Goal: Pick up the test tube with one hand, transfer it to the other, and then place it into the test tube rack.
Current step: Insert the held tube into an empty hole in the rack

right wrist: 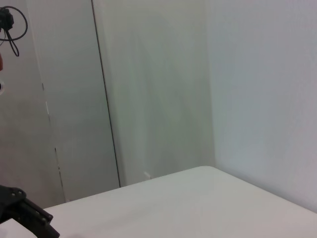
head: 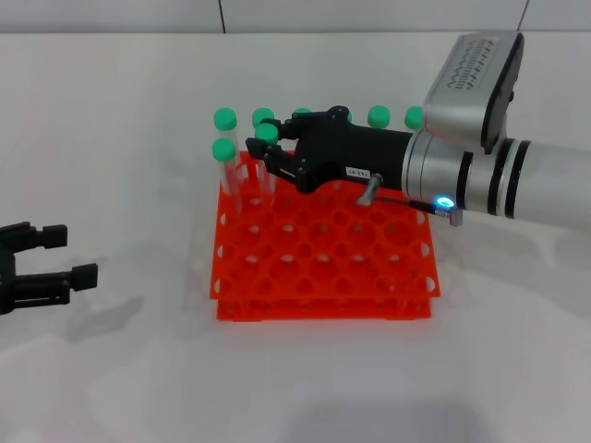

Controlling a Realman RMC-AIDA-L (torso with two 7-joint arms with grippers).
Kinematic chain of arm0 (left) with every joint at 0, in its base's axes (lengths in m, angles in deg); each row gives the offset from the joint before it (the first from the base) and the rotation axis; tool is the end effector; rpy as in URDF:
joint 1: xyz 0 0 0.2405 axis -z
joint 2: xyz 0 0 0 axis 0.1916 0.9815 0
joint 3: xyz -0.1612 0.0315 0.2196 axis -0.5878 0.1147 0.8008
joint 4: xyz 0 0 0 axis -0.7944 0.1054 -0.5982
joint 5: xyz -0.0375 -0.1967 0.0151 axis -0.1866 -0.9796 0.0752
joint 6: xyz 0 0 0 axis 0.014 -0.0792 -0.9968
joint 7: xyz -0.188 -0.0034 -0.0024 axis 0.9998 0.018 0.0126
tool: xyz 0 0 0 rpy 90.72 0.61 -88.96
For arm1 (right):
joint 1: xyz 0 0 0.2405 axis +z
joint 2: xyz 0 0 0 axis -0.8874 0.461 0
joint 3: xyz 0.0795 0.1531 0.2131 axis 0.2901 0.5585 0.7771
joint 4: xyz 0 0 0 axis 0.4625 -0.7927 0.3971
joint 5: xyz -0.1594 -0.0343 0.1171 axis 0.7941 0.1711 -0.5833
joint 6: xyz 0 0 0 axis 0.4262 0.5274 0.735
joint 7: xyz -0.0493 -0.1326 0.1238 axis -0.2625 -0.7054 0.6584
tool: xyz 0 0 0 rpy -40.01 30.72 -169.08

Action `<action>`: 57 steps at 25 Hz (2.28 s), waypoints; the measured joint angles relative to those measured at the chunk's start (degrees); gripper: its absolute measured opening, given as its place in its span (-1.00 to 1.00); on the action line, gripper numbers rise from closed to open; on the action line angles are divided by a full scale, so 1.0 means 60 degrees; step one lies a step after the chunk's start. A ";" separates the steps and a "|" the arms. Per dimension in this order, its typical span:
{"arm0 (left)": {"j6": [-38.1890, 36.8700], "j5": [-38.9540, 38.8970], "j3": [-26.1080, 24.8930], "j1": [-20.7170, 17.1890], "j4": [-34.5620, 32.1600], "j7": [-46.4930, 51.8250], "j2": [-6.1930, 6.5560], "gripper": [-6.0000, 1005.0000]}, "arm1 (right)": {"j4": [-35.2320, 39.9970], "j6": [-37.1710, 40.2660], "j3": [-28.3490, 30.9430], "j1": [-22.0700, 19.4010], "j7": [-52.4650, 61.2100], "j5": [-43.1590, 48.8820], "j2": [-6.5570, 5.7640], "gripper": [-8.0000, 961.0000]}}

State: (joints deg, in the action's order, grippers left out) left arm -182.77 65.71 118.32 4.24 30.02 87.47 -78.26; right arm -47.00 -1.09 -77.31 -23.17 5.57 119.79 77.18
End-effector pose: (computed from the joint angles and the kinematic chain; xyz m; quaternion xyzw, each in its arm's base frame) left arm -0.3289 0.2708 0.0428 -0.9126 -0.3255 -0.1840 0.1653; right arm 0.1307 0.3948 -0.1449 -0.9325 0.1348 0.2786 0.1861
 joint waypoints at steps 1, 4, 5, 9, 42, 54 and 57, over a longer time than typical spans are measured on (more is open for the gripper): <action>0.0000 0.0000 0.0001 0.0008 -0.0001 0.0000 0.0000 0.77 | -0.0001 0.0000 -0.0008 0.0000 -0.0002 0.0000 0.0000 -0.44; 0.0000 0.0002 0.0001 0.0023 0.0000 0.0000 0.0000 0.77 | -0.0001 0.0000 -0.0023 -0.0001 -0.0014 0.0006 0.0001 -0.44; -0.0001 0.0002 0.0000 0.0026 0.0000 0.0000 0.0000 0.77 | -0.0001 0.0000 -0.0023 0.0000 -0.0021 0.0007 0.0000 -0.44; -0.0001 0.0005 -0.0011 0.0043 0.0000 0.0000 0.0000 0.77 | -0.0002 0.0000 -0.0024 0.0005 -0.0030 0.0012 0.0000 -0.44; 0.0014 0.0016 -0.0043 0.0060 -0.0001 -0.0001 0.0015 0.77 | -0.0024 0.0395 -0.0035 0.0061 -0.0049 0.0018 0.0000 -0.43; 0.0014 0.0015 -0.0022 0.0075 0.0000 0.0000 0.0026 0.77 | -0.0030 0.0491 -0.0064 0.0072 -0.0051 0.0037 0.0001 -0.19; 0.0014 0.0015 -0.0037 0.0074 0.0000 0.0000 0.0030 0.77 | -0.0030 0.0498 -0.0064 0.0073 -0.0051 0.0084 0.0001 -0.16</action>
State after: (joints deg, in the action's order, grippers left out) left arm -182.69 65.81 118.10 4.69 30.02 87.47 -78.08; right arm -47.17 1.90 -77.69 -22.74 5.27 120.29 77.19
